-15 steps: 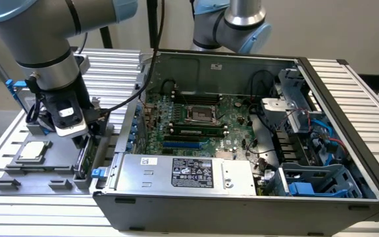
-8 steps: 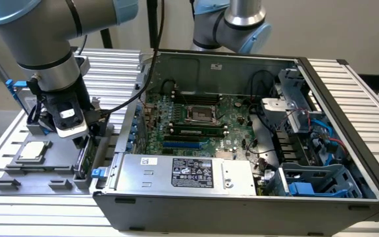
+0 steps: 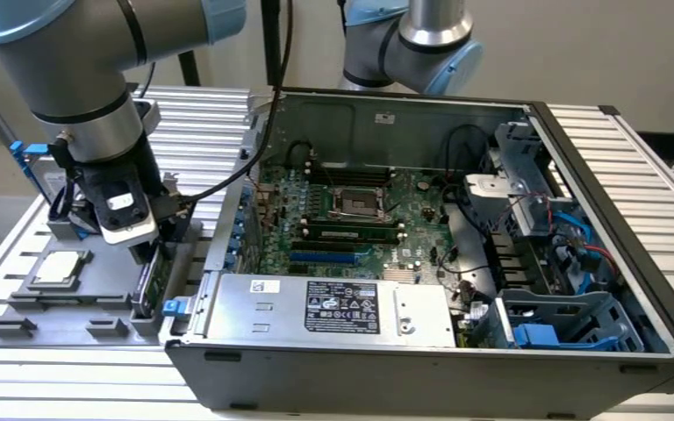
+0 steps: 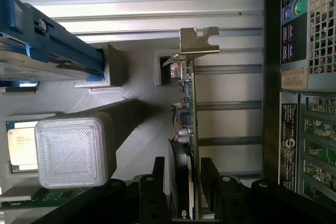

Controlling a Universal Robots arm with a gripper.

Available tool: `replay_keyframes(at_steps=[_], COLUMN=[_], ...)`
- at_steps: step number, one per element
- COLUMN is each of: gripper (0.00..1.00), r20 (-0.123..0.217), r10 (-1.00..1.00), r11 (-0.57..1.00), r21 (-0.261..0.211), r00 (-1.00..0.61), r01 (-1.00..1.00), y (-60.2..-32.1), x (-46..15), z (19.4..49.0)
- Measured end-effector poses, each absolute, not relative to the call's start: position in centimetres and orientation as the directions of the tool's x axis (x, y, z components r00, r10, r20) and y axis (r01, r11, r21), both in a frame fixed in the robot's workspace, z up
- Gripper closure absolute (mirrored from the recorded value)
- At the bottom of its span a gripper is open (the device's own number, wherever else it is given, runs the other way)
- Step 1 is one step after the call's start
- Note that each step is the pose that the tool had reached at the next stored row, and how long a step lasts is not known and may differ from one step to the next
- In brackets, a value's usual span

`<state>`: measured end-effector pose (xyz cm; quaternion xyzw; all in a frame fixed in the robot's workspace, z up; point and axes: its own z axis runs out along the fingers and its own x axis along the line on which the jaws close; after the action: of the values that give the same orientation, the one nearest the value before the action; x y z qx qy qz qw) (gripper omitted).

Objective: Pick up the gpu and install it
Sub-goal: 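Pick up the gpu and move the gpu toward the slot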

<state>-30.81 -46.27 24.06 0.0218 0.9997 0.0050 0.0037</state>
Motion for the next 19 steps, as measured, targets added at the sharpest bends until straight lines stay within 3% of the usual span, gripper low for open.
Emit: replay_keyframes(at_steps=[2,3,10,19], gripper=[0.61,0.68,0.73,0.73], r20=[-0.007,-0.007,-0.007,-0.007], r10=[0.043,0.043,0.043,0.041], r11=[0.999,0.999,0.999,0.999], r21=[0.010,0.010,0.010,0.010], r00=[-0.999,-0.999,-0.999,-0.999], r01=[0.043,0.043,0.043,0.040], y=[-46.24,-46.23,-46.17,-46.15], x=[-30.81,-30.81,-30.81,-30.83], z=[24.06,24.06,24.06,24.03])
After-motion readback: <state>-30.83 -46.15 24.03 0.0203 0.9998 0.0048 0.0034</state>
